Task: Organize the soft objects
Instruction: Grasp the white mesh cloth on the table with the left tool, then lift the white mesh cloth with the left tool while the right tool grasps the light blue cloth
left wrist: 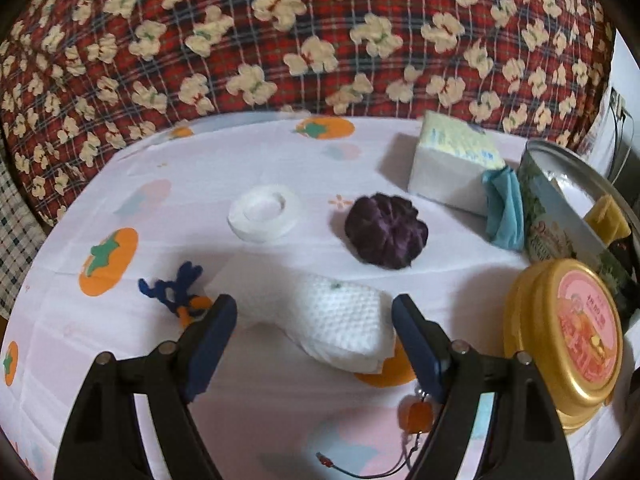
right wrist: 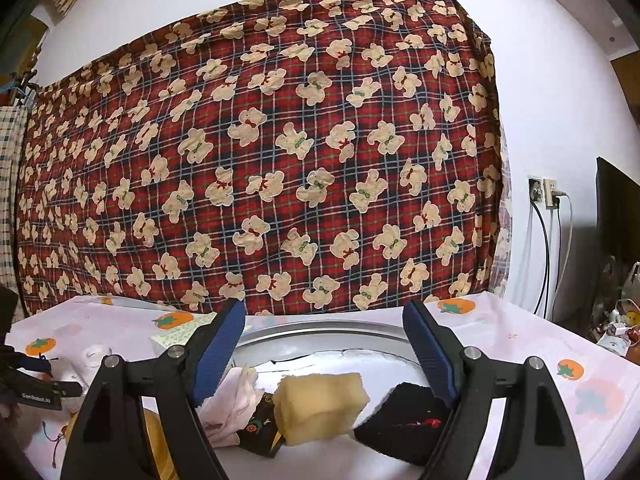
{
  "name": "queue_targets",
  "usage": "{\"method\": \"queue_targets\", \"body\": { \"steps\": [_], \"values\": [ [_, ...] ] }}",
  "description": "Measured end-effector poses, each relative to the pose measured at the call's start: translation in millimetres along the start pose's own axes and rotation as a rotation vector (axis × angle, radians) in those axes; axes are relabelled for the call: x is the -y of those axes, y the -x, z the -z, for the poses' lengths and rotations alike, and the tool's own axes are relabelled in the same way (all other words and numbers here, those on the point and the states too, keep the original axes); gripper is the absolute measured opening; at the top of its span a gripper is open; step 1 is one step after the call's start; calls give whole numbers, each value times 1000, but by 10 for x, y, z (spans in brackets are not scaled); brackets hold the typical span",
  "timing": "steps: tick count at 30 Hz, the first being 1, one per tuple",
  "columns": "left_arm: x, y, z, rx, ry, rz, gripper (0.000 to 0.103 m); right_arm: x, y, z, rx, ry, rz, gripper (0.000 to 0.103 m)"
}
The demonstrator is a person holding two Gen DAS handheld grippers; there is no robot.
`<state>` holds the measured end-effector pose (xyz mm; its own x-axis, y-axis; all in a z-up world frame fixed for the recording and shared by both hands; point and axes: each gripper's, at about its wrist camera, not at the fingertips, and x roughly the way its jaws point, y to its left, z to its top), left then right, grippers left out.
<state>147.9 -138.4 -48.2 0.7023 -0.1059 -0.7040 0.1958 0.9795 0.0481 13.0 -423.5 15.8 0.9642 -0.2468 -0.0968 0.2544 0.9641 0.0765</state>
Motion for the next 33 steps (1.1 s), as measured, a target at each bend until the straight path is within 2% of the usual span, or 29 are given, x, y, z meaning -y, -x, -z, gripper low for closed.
{"method": "queue_targets", "body": {
  "steps": [2,4,7,10,14,17,21,22,25,27,29,33],
  "values": [
    [5,-30,-6,-17,-3,15,70,-2,0,0,1,-1,-1,83],
    [-2,-59,-6,-34,0,42,38,-7,1,0,2,0,-3,83],
    [-50,-71,-11,-39,29,70,15,-33,23,-4,10,1,-18,83],
    [-85,-21,-1,-10,48,83,11,-91,71,-9,30,10,-59,83],
    [-137,77,15,48,73,69,11,-190,124,-16,46,18,-144,83],
    [-191,220,50,126,99,35,11,-334,174,-10,63,57,-198,83],
    [-237,408,89,226,118,-2,11,-674,195,55,41,169,-325,83],
    [-252,445,93,243,123,-8,11,-820,195,95,22,227,-370,83],
    [-322,529,108,289,149,-22,11,-1169,272,190,18,377,-433,80],
    [-368,552,104,303,168,-21,11,-1407,286,260,-30,448,-509,72],
    [-403,557,111,306,183,-15,11,-1618,264,344,-91,510,-569,58],
    [-445,538,121,299,203,1,11,-2039,221,557,-212,690,-642,54]
  ]
}}
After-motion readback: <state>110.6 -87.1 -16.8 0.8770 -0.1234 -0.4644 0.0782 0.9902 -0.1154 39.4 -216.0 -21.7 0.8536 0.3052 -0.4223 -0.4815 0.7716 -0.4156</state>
